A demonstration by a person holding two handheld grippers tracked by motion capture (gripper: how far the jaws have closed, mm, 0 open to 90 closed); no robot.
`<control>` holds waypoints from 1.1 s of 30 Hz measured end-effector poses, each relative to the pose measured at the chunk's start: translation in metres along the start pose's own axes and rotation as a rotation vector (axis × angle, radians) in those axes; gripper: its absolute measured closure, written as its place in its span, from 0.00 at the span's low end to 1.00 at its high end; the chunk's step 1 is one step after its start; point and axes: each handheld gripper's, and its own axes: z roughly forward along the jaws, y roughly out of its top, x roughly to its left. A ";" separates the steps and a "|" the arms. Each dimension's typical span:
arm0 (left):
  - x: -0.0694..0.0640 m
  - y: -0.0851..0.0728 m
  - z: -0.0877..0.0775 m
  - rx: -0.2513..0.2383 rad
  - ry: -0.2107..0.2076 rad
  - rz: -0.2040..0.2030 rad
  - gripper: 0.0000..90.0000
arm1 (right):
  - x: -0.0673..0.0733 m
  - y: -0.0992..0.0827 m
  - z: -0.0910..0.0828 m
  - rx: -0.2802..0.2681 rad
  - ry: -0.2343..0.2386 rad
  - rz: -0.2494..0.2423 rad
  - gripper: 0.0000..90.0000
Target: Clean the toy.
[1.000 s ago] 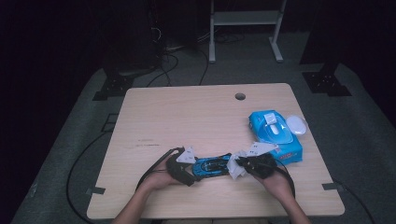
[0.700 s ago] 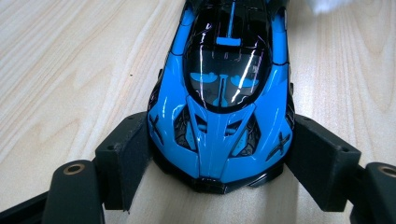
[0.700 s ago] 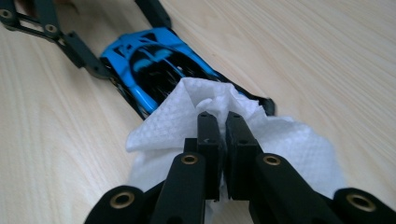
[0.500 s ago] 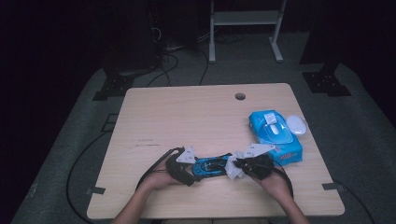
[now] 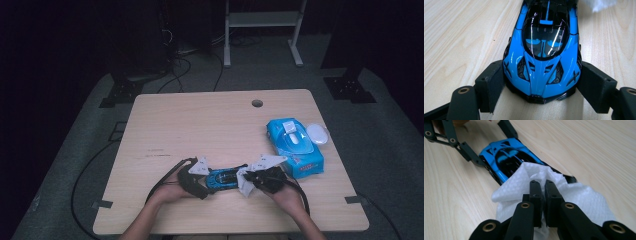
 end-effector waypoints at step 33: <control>0.000 0.000 0.000 -0.001 -0.002 0.001 0.28 | -0.001 0.011 0.008 -0.025 0.024 0.001 0.95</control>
